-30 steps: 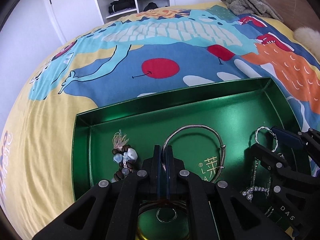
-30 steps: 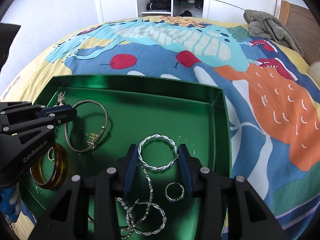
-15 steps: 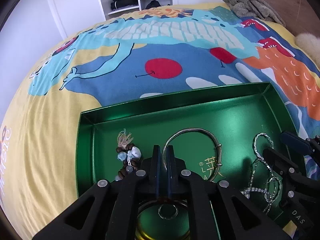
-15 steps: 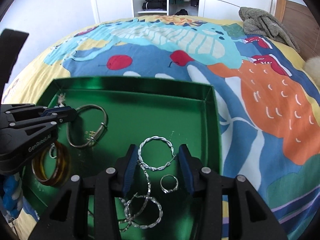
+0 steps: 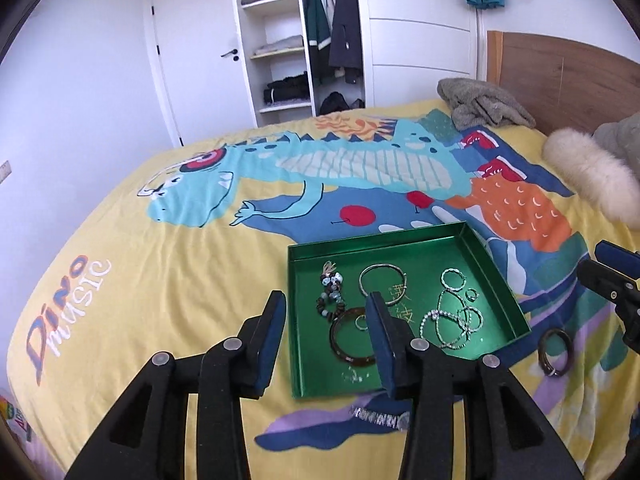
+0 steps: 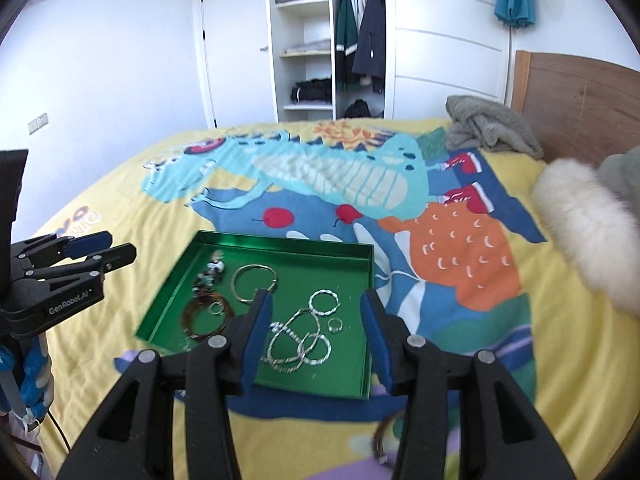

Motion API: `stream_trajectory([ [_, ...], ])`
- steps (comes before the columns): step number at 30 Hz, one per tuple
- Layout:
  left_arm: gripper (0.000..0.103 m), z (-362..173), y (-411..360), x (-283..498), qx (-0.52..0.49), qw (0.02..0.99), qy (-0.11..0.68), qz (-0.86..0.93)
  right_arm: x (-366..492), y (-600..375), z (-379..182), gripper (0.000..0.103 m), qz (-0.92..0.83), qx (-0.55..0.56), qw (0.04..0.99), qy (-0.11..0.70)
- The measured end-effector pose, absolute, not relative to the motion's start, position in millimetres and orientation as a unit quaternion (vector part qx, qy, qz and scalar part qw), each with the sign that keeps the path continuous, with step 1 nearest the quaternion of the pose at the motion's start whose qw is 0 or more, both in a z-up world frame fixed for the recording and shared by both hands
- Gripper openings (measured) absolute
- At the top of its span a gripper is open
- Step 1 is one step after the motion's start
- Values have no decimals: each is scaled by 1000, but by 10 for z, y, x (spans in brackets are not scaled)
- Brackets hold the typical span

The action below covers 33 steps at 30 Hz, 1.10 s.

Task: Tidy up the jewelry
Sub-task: 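Withdraw both open tools toward the watch and dark bangle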

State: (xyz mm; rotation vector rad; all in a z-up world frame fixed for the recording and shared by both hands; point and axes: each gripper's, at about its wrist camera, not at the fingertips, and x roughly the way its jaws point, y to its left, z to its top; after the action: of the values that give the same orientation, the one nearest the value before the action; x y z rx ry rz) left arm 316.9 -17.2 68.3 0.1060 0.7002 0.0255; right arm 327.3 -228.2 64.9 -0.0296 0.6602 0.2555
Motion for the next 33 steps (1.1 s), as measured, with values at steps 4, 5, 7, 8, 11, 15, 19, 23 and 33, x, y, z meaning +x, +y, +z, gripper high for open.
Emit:
stream_trajectory([
  [4, 52, 847, -74, 2483, 40, 948, 316, 24, 2679, -2337, 837, 45, 128, -12, 945, 302],
  [5, 52, 866, -48, 2322, 38, 950, 310, 25, 2542, -2346, 864, 45, 128, -14, 945, 300],
  [7, 53, 896, -4, 2015, 40, 954, 296, 35, 2264, -2362, 893, 45, 125, -18, 947, 296],
  [8, 53, 901, 16, 1874, 41, 955, 292, 41, 2126, -2372, 905, 45, 123, -19, 948, 294],
  [11, 55, 900, 56, 1479, 47, 957, 282, 52, 1772, -2419, 889, 45, 121, -18, 948, 292],
  [15, 55, 917, 122, 1074, 35, 959, 275, 57, 1360, -2459, 856, 46, 118, -17, 950, 289],
  [19, 56, 946, 114, 719, 40, 962, 262, 61, 1044, -2457, 830, 46, 119, -20, 950, 289],
  [23, 56, 986, 93, 482, 38, 964, 255, 58, 772, -2451, 847, 46, 119, -22, 951, 285],
  [33, 59, 1079, 79, 82, 38, 969, 235, 57, 293, -2521, 954, 46, 114, -20, 958, 262],
])
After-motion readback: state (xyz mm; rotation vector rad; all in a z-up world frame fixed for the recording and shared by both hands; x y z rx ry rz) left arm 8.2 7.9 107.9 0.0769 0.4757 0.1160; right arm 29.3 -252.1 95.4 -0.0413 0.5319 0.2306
